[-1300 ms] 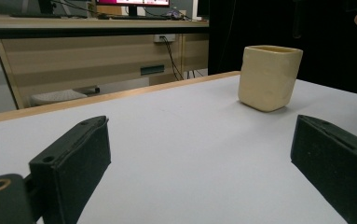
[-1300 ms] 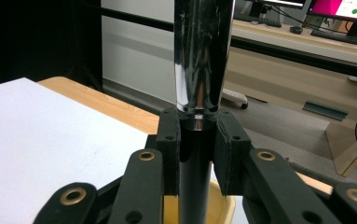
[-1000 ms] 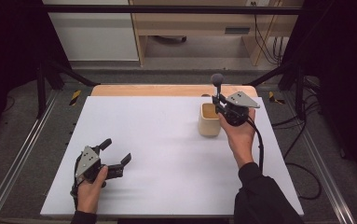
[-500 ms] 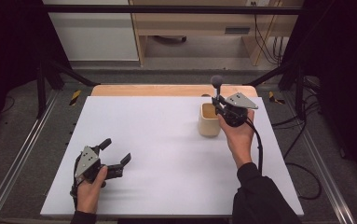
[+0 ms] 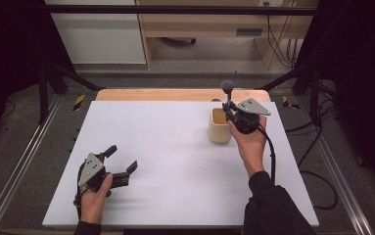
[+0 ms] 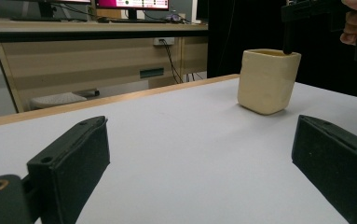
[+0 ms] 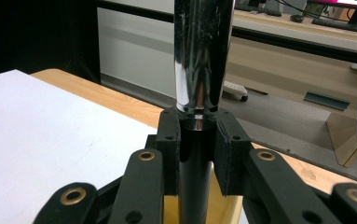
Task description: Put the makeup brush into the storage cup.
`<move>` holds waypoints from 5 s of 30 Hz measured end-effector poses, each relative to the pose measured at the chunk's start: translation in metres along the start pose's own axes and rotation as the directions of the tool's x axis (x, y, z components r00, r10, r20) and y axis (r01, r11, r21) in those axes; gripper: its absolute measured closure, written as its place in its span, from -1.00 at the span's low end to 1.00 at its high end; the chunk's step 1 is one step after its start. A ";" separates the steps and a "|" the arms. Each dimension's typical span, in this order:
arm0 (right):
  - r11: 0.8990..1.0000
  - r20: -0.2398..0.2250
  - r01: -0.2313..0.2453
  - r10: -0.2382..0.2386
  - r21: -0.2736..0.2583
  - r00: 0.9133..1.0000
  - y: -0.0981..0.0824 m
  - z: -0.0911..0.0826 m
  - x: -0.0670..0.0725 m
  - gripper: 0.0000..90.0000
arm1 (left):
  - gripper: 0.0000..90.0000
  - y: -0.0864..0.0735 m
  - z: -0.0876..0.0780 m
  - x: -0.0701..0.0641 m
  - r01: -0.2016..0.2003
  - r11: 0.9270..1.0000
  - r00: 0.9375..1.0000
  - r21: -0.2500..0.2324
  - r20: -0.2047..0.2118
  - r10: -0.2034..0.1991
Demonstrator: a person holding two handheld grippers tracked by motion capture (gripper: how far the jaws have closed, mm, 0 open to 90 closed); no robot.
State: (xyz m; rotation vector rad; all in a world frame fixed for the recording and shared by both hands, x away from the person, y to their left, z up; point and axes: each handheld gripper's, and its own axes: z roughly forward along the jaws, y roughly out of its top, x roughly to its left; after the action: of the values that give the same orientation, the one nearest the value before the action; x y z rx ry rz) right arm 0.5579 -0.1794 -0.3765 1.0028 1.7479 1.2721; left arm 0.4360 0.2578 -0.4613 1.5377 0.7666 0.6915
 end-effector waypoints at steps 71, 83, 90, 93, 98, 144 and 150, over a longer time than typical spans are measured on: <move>0.999 -0.008 -0.015 0.016 0.045 1.000 -0.021 0.008 0.008 0.64 | -0.91 0.000 0.000 0.000 -0.004 1.000 1.000 -0.003 0.003 0.004; 0.999 -0.024 -0.045 0.045 -0.029 0.999 -0.004 -0.011 0.016 -0.18 | -0.91 0.000 0.001 -0.001 -0.008 1.000 1.000 -0.001 0.005 0.008; 0.997 -0.023 -0.075 0.075 -0.002 0.997 -0.004 -0.011 0.017 -0.50 | -0.91 0.000 0.000 0.000 -0.005 1.000 1.000 0.000 0.004 0.005; 0.996 -0.022 -0.087 0.087 0.010 0.996 -0.004 -0.010 0.018 -0.59 | -0.91 0.000 0.000 0.000 -0.006 1.000 1.000 0.001 0.004 0.006; 0.996 -0.014 -0.084 0.084 0.012 0.996 -0.004 -0.010 0.020 -0.72 | -0.91 0.000 0.001 0.000 -0.005 1.000 1.000 0.001 0.004 0.005; 0.998 -0.059 -0.052 0.055 0.046 0.997 0.002 -0.024 0.018 -0.88 | -0.91 0.000 0.001 0.000 -0.008 1.000 1.000 0.002 0.004 0.008; 0.997 -0.059 -0.058 0.061 0.047 0.996 0.003 -0.029 0.014 -0.88 | -0.91 0.000 0.001 0.000 -0.008 1.000 1.000 0.003 0.004 0.008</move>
State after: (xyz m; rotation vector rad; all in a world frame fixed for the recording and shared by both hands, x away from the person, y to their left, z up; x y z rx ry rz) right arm 0.5264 -0.1775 -0.3685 1.0598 1.8123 1.3175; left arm 0.4364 0.2572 -0.4616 1.5452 0.7591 0.6931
